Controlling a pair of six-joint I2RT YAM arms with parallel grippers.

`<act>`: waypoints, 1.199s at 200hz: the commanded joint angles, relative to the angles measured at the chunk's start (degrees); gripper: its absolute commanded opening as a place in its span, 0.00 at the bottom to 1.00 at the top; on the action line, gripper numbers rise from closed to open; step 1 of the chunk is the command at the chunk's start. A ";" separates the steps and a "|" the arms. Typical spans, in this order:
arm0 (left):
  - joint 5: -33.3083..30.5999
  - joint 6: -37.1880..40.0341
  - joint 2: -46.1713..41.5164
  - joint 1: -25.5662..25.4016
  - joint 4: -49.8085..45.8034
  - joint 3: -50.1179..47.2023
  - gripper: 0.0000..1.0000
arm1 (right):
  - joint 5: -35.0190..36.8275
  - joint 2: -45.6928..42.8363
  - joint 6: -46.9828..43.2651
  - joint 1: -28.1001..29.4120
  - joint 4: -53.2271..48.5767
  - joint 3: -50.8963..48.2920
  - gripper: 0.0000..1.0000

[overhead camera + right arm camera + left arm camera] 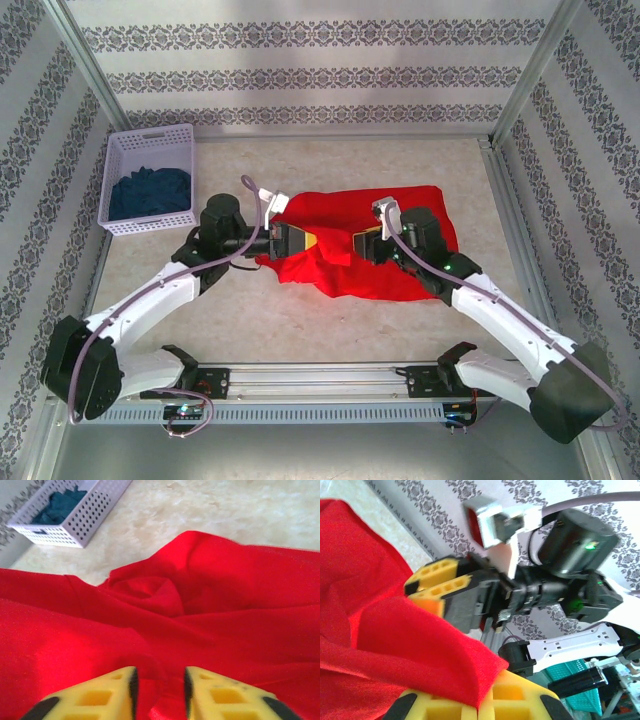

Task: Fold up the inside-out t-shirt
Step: Adjust the T-shirt at the center of the table.

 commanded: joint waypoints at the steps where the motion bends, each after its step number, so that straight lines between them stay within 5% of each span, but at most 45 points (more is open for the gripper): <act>1: 0.38 -1.52 0.89 0.67 -1.46 2.56 0.00 | 3.31 -4.14 -4.37 1.61 -7.20 1.82 0.40; 40: -2.22 -1.22 1.24 0.72 -4.42 3.27 0.00 | -12.19 -9.31 -6.38 3.17 -1.47 -3.36 0.44; 114: -2.99 -0.24 -0.43 0.76 -7.32 3.22 0.00 | -19.19 2.11 -7.14 3.29 11.80 -4.30 0.45; 127: -3.55 0.35 -0.91 0.89 -8.53 3.04 0.00 | -19.34 3.70 -7.20 3.38 13.58 -3.79 0.37; 151: -8.17 0.80 -2.11 2.60 -13.57 2.28 0.00 | -22.55 6.70 -6.21 3.87 17.29 -2.87 0.00; 172: -17.28 2.43 -2.83 5.20 -23.41 1.84 0.00 | -23.96 10.19 -4.68 6.07 20.33 -2.42 0.00; 240: -46.93 6.64 -7.55 6.46 -47.51 -0.40 0.54 | -16.88 28.19 5.89 15.68 33.33 1.98 0.00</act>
